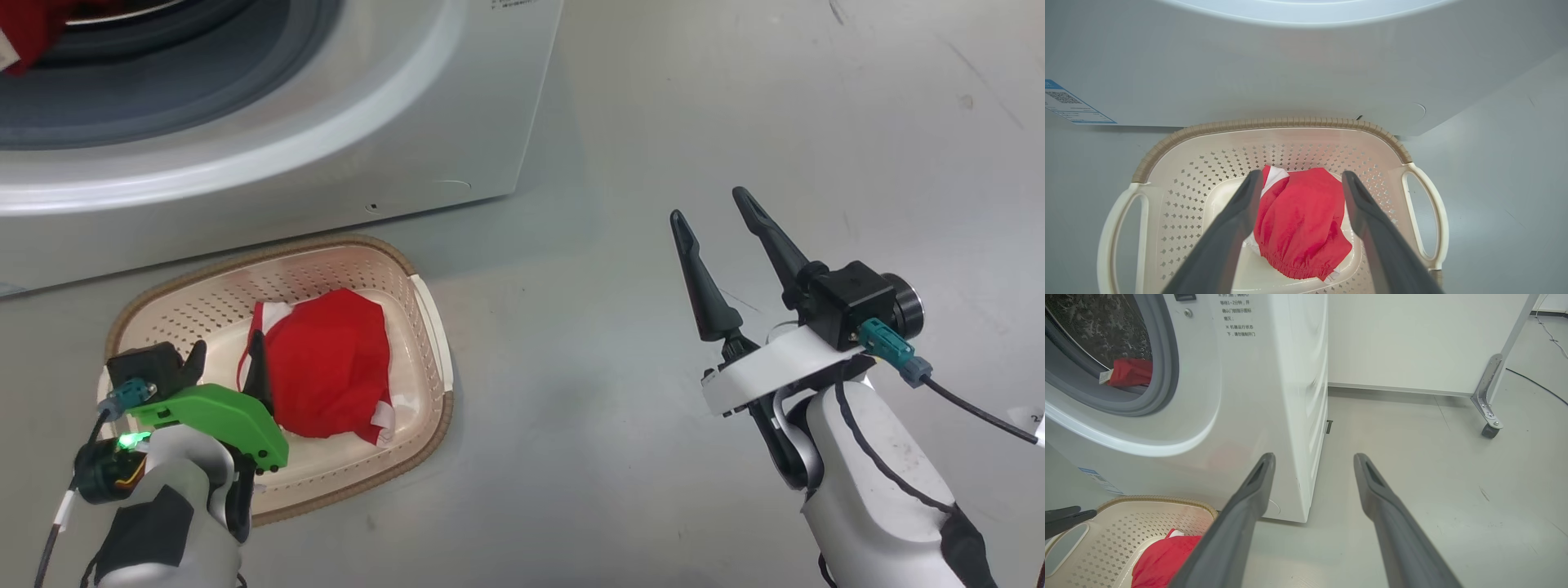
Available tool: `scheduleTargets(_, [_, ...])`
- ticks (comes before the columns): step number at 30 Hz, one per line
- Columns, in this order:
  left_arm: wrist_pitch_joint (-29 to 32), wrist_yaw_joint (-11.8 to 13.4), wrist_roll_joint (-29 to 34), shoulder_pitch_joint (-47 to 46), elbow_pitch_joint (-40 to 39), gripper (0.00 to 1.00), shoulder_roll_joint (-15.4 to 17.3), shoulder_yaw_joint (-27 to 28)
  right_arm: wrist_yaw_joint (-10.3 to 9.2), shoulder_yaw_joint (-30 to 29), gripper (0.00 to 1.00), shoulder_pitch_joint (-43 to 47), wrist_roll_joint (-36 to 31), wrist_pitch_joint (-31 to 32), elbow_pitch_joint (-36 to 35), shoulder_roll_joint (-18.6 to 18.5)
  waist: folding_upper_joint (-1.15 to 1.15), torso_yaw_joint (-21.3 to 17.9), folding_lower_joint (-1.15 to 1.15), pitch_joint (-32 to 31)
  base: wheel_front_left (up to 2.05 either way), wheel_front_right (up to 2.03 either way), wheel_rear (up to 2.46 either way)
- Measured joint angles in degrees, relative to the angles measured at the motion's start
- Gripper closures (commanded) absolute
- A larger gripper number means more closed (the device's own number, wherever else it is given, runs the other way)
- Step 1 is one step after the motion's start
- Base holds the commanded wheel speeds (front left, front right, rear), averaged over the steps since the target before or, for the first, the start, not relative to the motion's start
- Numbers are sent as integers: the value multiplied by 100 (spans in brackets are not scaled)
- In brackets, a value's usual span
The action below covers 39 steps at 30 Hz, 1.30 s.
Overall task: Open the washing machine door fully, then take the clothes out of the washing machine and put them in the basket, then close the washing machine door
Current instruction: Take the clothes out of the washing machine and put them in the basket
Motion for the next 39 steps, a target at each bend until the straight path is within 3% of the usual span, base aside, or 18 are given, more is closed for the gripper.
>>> scheduleTargets(7, [-14,-45,4,219,-294,0,-49,-20,0,-121,0,311,1,0,135,0,0,166,0,-467,0,0,0])
scheduleTargets(17, [-13,-42,199,637,-1324,0,-56,102,7,-153,0,729,3,0,328,2,0,461,-1,-1273,0,0,0])
scheduleTargets(39, [-14,285,837,2024,-3041,0,-54,-62,-18,-403,0,1491,44,0,352,16,0,821,-1,-2496,0,0,0])
